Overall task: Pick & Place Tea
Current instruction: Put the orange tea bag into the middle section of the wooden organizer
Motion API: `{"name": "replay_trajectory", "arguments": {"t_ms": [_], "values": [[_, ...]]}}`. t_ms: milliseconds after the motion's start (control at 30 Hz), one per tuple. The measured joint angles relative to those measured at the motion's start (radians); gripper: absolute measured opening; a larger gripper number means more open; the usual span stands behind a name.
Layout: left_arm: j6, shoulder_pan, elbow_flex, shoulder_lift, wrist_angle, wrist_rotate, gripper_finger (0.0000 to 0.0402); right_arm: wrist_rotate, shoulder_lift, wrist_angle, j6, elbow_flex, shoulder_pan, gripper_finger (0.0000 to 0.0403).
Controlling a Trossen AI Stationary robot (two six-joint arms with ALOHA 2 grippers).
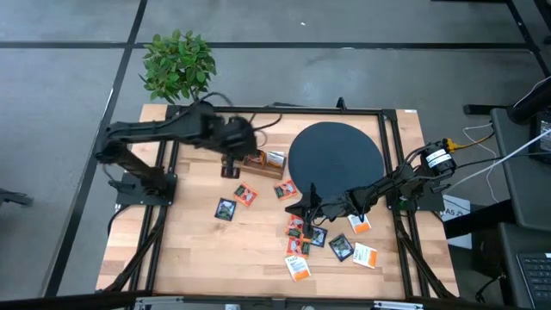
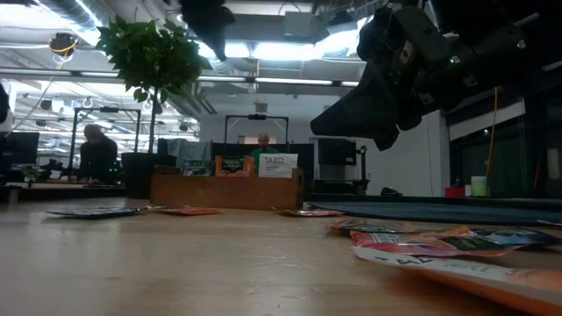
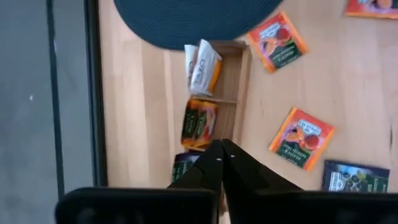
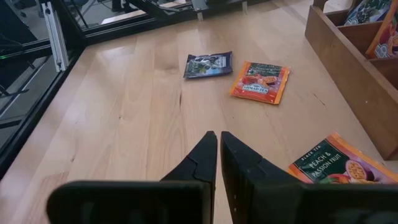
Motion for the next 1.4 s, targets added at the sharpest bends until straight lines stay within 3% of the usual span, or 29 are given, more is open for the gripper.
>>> {"name": "replay_trajectory", "arguments": {"t_ms": [200, 400, 633, 900, 1133, 1400], "values": [[-0.061, -0.074, -0.279, -0.186, 0.192, 0.011, 0.0002, 0.000, 0.000, -0.001, 0.000, 0.000, 0.000, 0.0026], [-0.117, -0.155, -0.496, -0.325, 0.380, 0.084, 0.0004, 0.001, 0.000, -0.001, -0.004, 0.000, 0.000, 0.0026], [-0.197, -0.253, -0.644, -0.403, 0.506, 0.079, 0.0005, 0.000, 0.000, 0.021, 0.002, 0.000, -0.006, 0.0026], [-0.201, -0.309, -0.758, -0.395, 0.681, 0.083, 0.0002, -0.023, -0.012, 0.010, -0.001, 0.047, -0.005, 0.0018], [-0.250, -0.313, -0.790, -0.371, 0.737, 0.085, 0.0010, -0.139, -0.012, -0.267, -0.009, 0.189, -0.003, 0.0010], [-0.249, -0.314, -0.790, -0.360, 0.739, 0.132, 0.0006, -0.195, -0.014, -0.841, 0.148, 0.429, 0.040, 0.0006]]}}
